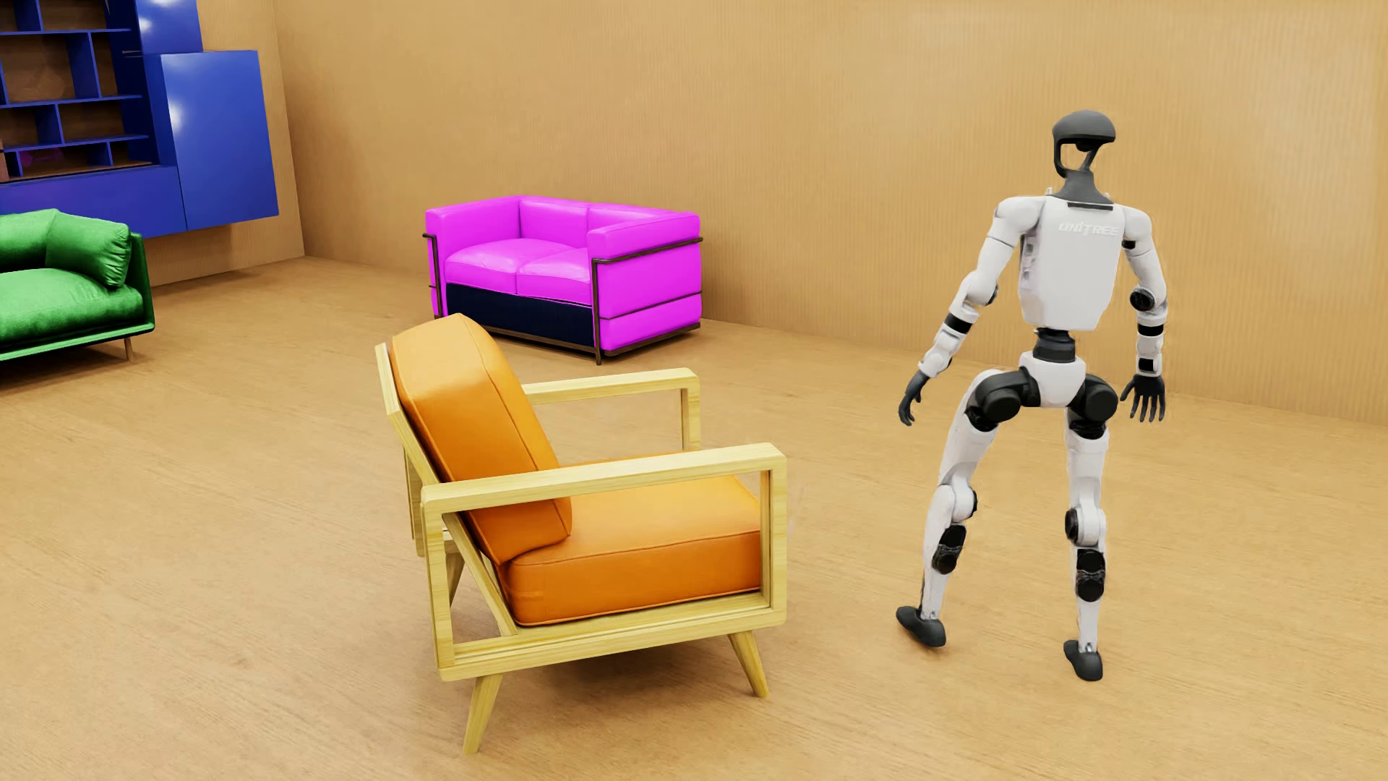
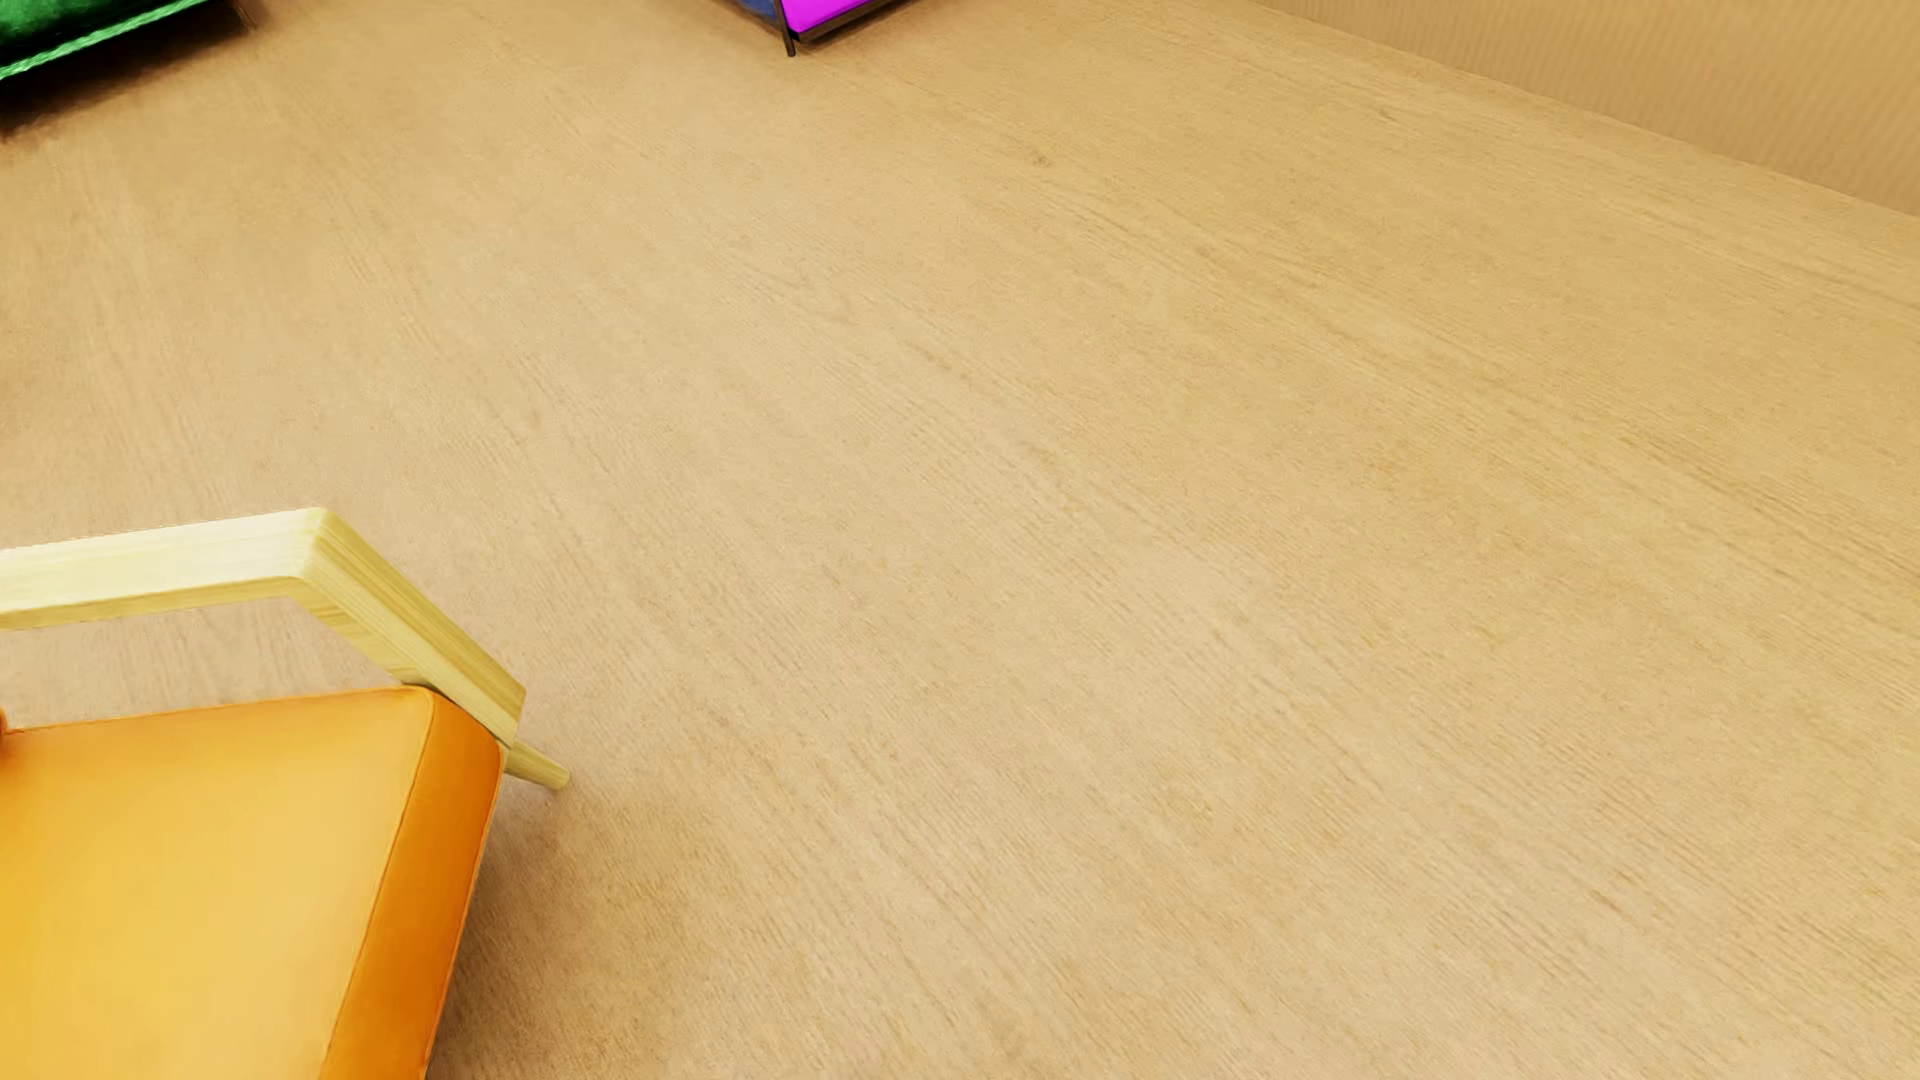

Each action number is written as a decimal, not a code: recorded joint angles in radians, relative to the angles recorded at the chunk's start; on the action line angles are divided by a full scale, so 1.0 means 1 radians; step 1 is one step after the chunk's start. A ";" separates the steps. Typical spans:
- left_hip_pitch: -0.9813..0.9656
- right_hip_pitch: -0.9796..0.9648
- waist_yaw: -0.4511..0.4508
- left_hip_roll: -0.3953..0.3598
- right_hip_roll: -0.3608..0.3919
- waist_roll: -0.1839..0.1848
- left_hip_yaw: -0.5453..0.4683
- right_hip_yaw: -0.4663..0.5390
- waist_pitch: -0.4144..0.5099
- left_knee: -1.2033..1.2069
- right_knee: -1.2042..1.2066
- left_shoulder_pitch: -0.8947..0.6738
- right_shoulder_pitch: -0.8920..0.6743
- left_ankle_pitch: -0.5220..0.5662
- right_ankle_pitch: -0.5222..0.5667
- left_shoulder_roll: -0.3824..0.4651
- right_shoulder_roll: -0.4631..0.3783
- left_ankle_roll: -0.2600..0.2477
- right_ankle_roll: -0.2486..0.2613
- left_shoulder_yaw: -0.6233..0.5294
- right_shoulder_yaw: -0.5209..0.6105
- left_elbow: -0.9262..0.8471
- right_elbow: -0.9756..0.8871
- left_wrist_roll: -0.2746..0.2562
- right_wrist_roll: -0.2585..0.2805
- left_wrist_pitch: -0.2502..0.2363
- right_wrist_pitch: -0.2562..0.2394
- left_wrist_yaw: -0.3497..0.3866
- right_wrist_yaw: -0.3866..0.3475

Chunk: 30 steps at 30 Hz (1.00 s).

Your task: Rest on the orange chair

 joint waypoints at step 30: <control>0.226 -0.276 -0.093 -0.069 0.136 0.024 0.059 0.151 -0.004 0.582 0.162 0.031 0.068 0.057 0.119 0.078 0.041 -0.151 0.051 -0.164 -0.125 -0.099 -0.041 0.005 0.054 0.044 0.030 -0.065 -0.009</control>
